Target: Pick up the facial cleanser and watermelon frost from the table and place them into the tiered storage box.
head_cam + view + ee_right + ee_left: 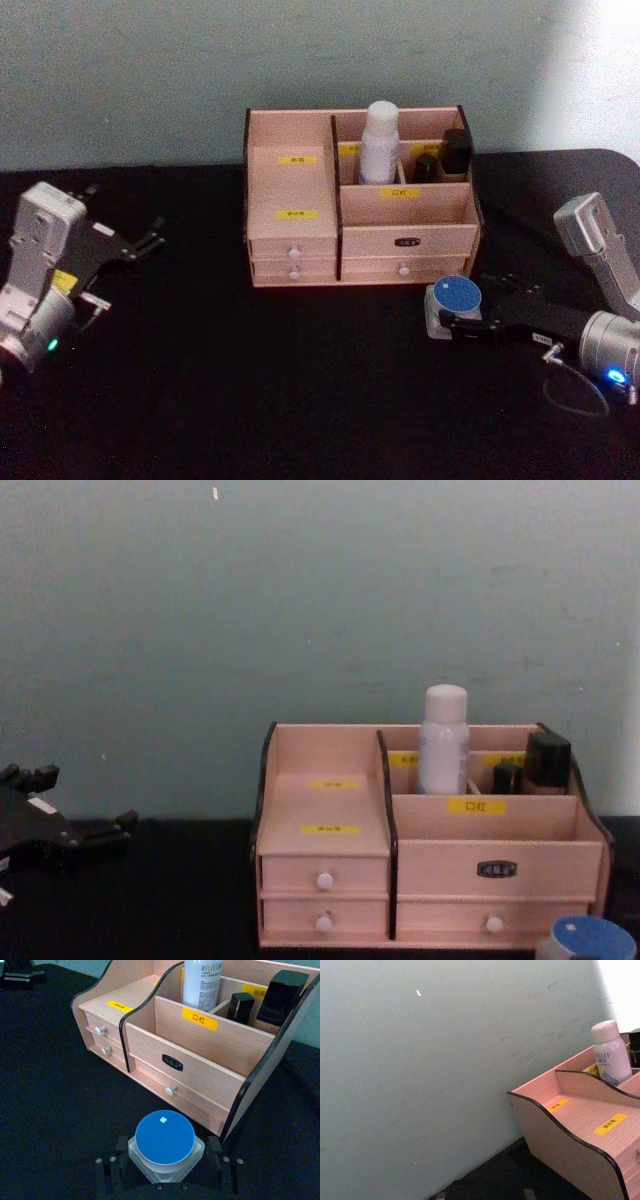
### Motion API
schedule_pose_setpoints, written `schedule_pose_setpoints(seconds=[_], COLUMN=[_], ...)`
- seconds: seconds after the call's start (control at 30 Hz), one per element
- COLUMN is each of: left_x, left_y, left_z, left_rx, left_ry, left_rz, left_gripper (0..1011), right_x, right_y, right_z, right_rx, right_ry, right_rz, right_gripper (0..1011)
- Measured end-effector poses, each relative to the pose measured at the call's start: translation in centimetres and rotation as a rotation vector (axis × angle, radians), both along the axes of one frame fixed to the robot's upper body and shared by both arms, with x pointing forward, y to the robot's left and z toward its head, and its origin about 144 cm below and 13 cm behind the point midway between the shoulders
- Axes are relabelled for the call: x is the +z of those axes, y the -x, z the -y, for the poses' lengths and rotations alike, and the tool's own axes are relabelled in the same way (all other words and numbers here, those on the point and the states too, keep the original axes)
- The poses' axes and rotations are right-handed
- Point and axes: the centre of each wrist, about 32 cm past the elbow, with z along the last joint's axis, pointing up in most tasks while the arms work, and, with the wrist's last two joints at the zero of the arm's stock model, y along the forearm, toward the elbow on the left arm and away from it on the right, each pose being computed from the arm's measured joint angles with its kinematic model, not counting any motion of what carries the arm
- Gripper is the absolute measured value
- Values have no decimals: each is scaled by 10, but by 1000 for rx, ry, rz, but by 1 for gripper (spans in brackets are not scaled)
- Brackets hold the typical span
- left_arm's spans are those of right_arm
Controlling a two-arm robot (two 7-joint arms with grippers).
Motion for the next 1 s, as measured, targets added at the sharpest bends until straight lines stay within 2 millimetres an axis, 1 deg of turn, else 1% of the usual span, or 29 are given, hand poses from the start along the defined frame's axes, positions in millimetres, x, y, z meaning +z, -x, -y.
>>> schedule_pose_setpoints(seconds=[1.0], left_x=[0], left_y=[0], left_z=[0], left_rx=[0], left_ry=[0], left_rz=[0], left_gripper=[1001], right_x=[-3], right_y=[-3], right_z=[-1], right_rx=[18], right_ry=[6], right_rz=[-3], right_gripper=[1003])
